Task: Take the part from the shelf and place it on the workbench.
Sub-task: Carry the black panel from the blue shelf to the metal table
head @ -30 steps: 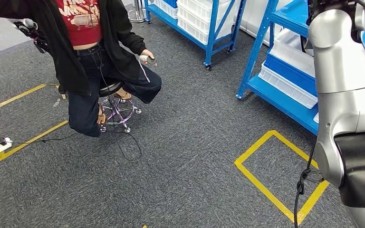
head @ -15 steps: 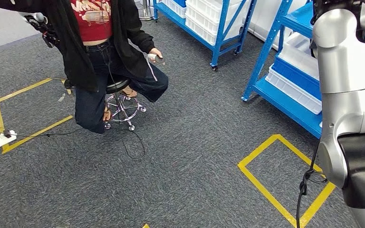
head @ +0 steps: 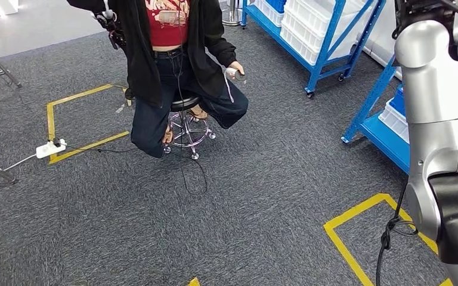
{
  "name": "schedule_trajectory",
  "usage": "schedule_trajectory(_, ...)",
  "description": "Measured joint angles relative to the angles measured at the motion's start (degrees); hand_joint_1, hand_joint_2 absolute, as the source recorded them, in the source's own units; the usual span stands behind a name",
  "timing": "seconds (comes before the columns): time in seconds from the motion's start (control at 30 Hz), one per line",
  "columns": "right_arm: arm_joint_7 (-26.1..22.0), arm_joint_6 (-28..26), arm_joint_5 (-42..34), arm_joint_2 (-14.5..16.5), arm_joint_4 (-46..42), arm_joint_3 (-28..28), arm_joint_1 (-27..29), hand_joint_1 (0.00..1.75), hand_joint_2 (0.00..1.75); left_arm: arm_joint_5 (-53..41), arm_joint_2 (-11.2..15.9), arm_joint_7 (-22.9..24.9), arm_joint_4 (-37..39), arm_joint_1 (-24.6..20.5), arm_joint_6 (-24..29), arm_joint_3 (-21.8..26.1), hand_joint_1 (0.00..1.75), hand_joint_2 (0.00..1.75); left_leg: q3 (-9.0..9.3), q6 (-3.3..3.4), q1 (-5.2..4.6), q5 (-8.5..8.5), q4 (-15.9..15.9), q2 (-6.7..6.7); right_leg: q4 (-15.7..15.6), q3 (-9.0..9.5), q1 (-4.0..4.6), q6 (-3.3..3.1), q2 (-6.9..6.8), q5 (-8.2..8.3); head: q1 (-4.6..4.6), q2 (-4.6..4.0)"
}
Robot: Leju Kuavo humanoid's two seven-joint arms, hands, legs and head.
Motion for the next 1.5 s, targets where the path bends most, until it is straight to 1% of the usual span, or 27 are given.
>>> schedule_trajectory(0.07, -0.3, -0.02, -0.33, 0.62, -0.63, 0.84, 0.57, 1.75, 1.75, 0.24, 0.17, -0.08, 0.06, 0.11, 0.01, -0.14, 0.0, 1.75, -4.33, -1.59, 0.38, -3.08, 7.98, 1.32, -7.93, 4.03, -0.11, -1.11, -0.85, 3.13, -0.2, 0.0)
schedule_trajectory(0.1, -0.53, -0.05, -0.34, 1.33, -0.73, 1.36, 0.93, 1.75, 1.75, 0.38, 0.22, -0.1, 0.09, 0.17, 0.05, -0.15, 0.0, 1.75, -5.45, -2.13, 0.63, -3.56, 9.9, 2.76, -8.0, 4.26, 0.03, -1.96, -2.37, 3.08, -0.27, 0.0)
schedule_trajectory(0.13, -0.82, -0.1, -0.33, 2.11, -0.77, 1.85, 1.13, 1.75, 1.75, 0.54, 0.2, -0.13, 0.13, 0.17, 0.12, -0.16, 0.0, 1.75, -5.77, -2.35, 0.8, -3.7, 10.7, 4.86, -8.03, 4.52, 0.28, -2.41, -3.48, 2.89, -0.35, 0.0)
schedule_trajectory(0.17, -0.96, -0.17, -0.12, 2.7, -0.73, 2.21, 1.25, 1.75, 1.75, 0.59, 0.2, -0.13, 0.14, 0.12, 0.17, -0.16, 0.0, 1.75, -3.52, -2.21, 0.64, -1.96, 6.43, 5.96, -8.01, 4.64, 0.45, -2.35, -4.01, 2.73, -0.34, 0.0)
schedule_trajectory(0.23, -1.05, -0.28, 0.06, 3.26, -0.66, 2.6, 1.26, 1.75, 1.75, 0.61, 0.19, -0.13, 0.14, 0.02, 0.2, -0.16, 0.0, 1.75, -0.74, -1.73, 0.19, -0.6, 1.42, 7.14, -7.99, 4.7, 0.83, -1.96, -4.75, 2.45, -0.28, 0.0)
schedule_trajectory(0.27, -1.07, -0.32, 0.09, 3.43, -0.6, 2.77, 1.31, 1.75, 1.75, 0.61, 0.19, -0.13, 0.14, 0.0, 0.2, -0.16, 0.0, 1.75, -0.42, -1.51, -0.1, -0.62, 0.79, 7.13, -8.01, 4.72, 1.01, -1.74, -5.19, 2.35, -0.24, 0.0)
schedule_trajectory(0.33, -1.08, -0.35, 0.12, 3.69, -0.43, 3.02, 1.48, 1.75, 1.75, 0.63, 0.22, -0.14, 0.14, 0.06, 0.23, -0.16, 0.0, 1.75, -0.27, -0.91, -0.25, -0.28, 0.38, 5.95, -7.92, 4.77, 1.02, -1.25, -5.72, 2.07, -0.25, 0.0)
schedule_trajectory(0.4, -1.08, -0.35, 0.12, 3.85, -0.32, 3.14, 1.66, 1.75, 1.75, 0.66, 0.21, -0.16, 0.14, 0.05, 0.26, -0.16, 0.0, 1.75, 0.13, -0.2, -0.15, 0.11, -0.29, 5.14, -6.96, 4.41, 0.85, -0.95, -4.78, 1.28, -0.26, 0.0)
schedule_trajectory(0.47, -1.08, -0.37, 0.14, 3.87, -0.24, 3.18, 1.79, 1.75, 1.75, 0.68, 0.25, -0.17, 0.14, -0.02, 0.28, -0.16, 0.0, 1.75, 0.31, 0.31, -0.02, 0.32, -0.57, 4.45, -2.61, 2.32, 0.68, -1.3, -2.92, -0.68, -0.2, 0.0)
schedule_trajectory(0.53, -1.13, -0.42, 0.1, 3.95, -0.03, 3.29, 2.1, 1.75, 1.75, 0.74, 0.29, -0.17, 0.14, -0.03, 0.28, -0.16, 0.0, 1.75, 0.3, 0.5, 0.05, 0.35, -0.56, 3.42, 4.97, -1.57, 0.65, -1.58, -1.75, -3.26, -0.12, 0.0)
schedule_trajectory(0.57, -1.31, -0.43, -0.01, 4.19, 0.12, 3.37, 2.41, 1.75, 1.75, 0.84, 0.26, -0.17, 0.15, 0.01, 0.28, -0.16, 0.0, 1.75, 0.3, 0.5, 0.08, 0.35, -0.55, 2.81, 7.79, -3.17, 0.63, -1.45, -1.52, -3.94, -0.1, 0.0)
schedule_trajectory(0.6, -1.58, -0.44, -0.11, 4.63, 0.28, 3.47, 2.78, 1.75, 1.75, 0.95, 0.21, -0.17, 0.16, 0.08, 0.28, -0.16, 0.0, 1.75, 0.3, 0.48, 0.12, 0.35, -0.52, 2.22, 8.46, -3.76, 0.59, -1.11, -1.42, -3.73, -0.09, 0.0)
schedule_trajectory(0.63, -1.91, -0.55, -0.09, 5.38, 0.46, 3.64, 3.16, 1.75, 1.75, 1.08, 0.15, -0.18, 0.17, 0.14, 0.28, -0.16, 0.0, 1.75, 0.32, 0.43, 0.19, 0.35, -0.48, 1.66, 6.76, -3.22, 0.47, -0.6, -1.31, -2.62, -0.09, 0.0)
schedule_trajectory(0.7, -2.45, -1.09, 0.51, 7.52, 0.95, 4.39, 3.8, 1.75, 1.75, 1.27, 0.14, -0.21, 0.18, 0.13, 0.28, -0.16, 0.0, 1.75, 0.26, -0.01, 0.36, 0.24, -0.2, 0.67, -1.17, 0.26, -0.1, 0.54, -0.15, 0.8, -0.08, 0.0)
schedule_trajectory(0.77, -2.62, -1.87, 1.99, 10.38, 1.74, 5.7, 4.38, 1.75, 1.75, 1.36, 0.17, -0.27, 0.17, 0.03, 0.28, -0.18, 0.0, 1.75, -0.08, -0.75, 0.31, 0.14, 0.12, -0.08, -6.68, 2.94, -0.31, 0.61, 0.95, 2.86, -0.09, 0.0)
schedule_trajectory(0.87, -1.94, -2.39, 4.82, 15.49, 3.16, 7.89, 5.41, 1.75, 1.75, 1.51, 0.15, -0.29, 0.17, 0.01, 0.47, -0.22, 0.0, 1.75, -0.48, -1.64, 0.47, 0.34, 0.04, -0.68, -7.29, 3.26, 0.0, -0.77, 0.42, 3.3, -0.12, 0.0)
schedule_trajectory(0.93, -1.36, -2.41, 6.4, 19.19, 3.85, 9.19, 5.79, 1.75, 1.75, 1.73, 0.1, -0.24, 0.18, -0.01, 0.82, -0.22, 0.0, 1.75, -1.3, -2.2, 0.58, -0.82, 1.68, 0.85, -7.44, 3.3, -0.07, -1.7, -0.2, 3.49, -0.21, 0.0)
schedule_trajectory(1.0, -1.01, -2.31, 7.11, 22.41, 4.24, 10.19, 5.88, 1.75, 1.75, 1.91, 0.06, -0.09, 0.18, -0.06, 1.15, -0.22, 0.0, 1.75, -4.07, -2.65, 0.61, -4.05, 7.56, 3.16, -7.51, 3.34, 0.18, -2.44, -0.92, 3.45, -0.34, 0.0)
schedule_trajectory(1.07, -0.79, -1.87, 7.0, 24.99, 4.54, 10.97, 6.04, 1.75, 1.75, 2.14, 0.04, 0.18, 0.2, 0.01, 1.33, -0.22, 0.0, 1.75, -7.65, -2.77, 0.71, -6.92, 14.69, 3.96, -7.5, 3.35, 0.64, -2.86, -1.89, 3.29, -0.37, 0.0)
schedule_trajectory(1.1, -0.73, -1.45, 6.83, 26.22, 4.69, 11.33, 6.15, 1.75, 1.75, 2.23, 0.03, 0.34, 0.21, 0.1, 1.4, -0.22, 0.0, 1.75, -8.46, -2.69, 0.7, -7.12, 16.19, 4.04, -7.49, 3.37, 0.84, -2.98, -2.4, 3.21, -0.37, 0.0)
schedule_trajectory(1.13, -0.67, -0.93, 6.71, 27.47, 4.81, 11.67, 6.22, 1.75, 1.75, 2.29, 0.03, 0.47, 0.23, 0.16, 1.45, -0.21, 0.0, 1.75, -8.11, -2.53, 0.67, -6.29, 15.46, 4.11, -7.48, 3.41, 1.01, -3.1, -2.88, 3.13, -0.37, 0.0)
schedule_trajectory(1.17, -0.61, -0.4, 6.66, 28.74, 4.87, 12.01, 6.23, 1.75, 1.75, 2.24, 0.04, 0.57, 0.24, 0.19, 1.52, -0.21, 0.0, 1.75, -6.57, -2.29, 0.6, -4.67, 12.57, 4.37, -7.48, 3.5, 1.13, -3.22, -3.32, 3.04, -0.37, 0.0)
schedule_trajectory(1.23, -0.44, 0.41, 6.72, 31.27, 4.92, 12.69, 6.08, 1.75, 1.75, 2.0, 0.04, 0.7, 0.25, 0.04, 1.69, -0.25, 0.0, 1.75, -2.28, -1.69, 0.11, -1.59, 4.83, 6.19, -7.46, 3.69, 1.47, -3.33, -4.08, 2.8, -0.37, 0.0)
schedule_trajectory(1.3, -0.22, 0.74, 6.88, 33.2, 5.03, 13.26, 5.92, 1.75, 1.75, 1.81, -0.01, 0.8, 0.25, -0.25, 1.9, -0.34, 0.0, 1.75, -0.17, -1.23, -0.49, -0.68, 0.95, 7.32, -7.47, 3.79, 1.81, -3.14, -4.94, 2.55, -0.35, 0.0)
schedule_trajectory(1.37, 0.01, 0.89, 6.98, 34.42, 5.22, 13.63, 5.84, 1.75, 1.75, 1.76, -0.02, 0.91, 0.25, -0.36, 2.02, -0.42, 0.0, 1.75, -0.02, -0.85, -0.71, -0.68, 0.46, 6.36, -7.61, 4.08, 1.97, -2.73, -5.94, 2.29, -0.33, 0.0)
schedule_trajectory(1.43, 0.15, 1.07, 7.05, 35.15, 5.36, 13.84, 5.76, 1.75, 1.75, 1.66, -0.11, 0.98, 0.25, -0.32, 2.01, -0.47, 0.0, 1.75, 0.57, -0.31, -0.43, -0.33, -0.29, 5.38, -6.45, 3.75, 1.93, -2.4, -5.23, 1.42, -0.33, 0.0)
schedule_trajectory(1.5, 0.21, 1.28, 7.32, 35.5, 5.49, 14.07, 5.63, 1.75, 1.75, 1.39, -0.29, 0.99, 0.25, -0.51, 1.98, -0.61, 0.0, 1.75, 1.0, 0.16, -0.08, -0.02, -0.81, 4.42, -1.0, 1.21, 1.68, -2.5, -2.94, -1.0, -0.27, 0.0)
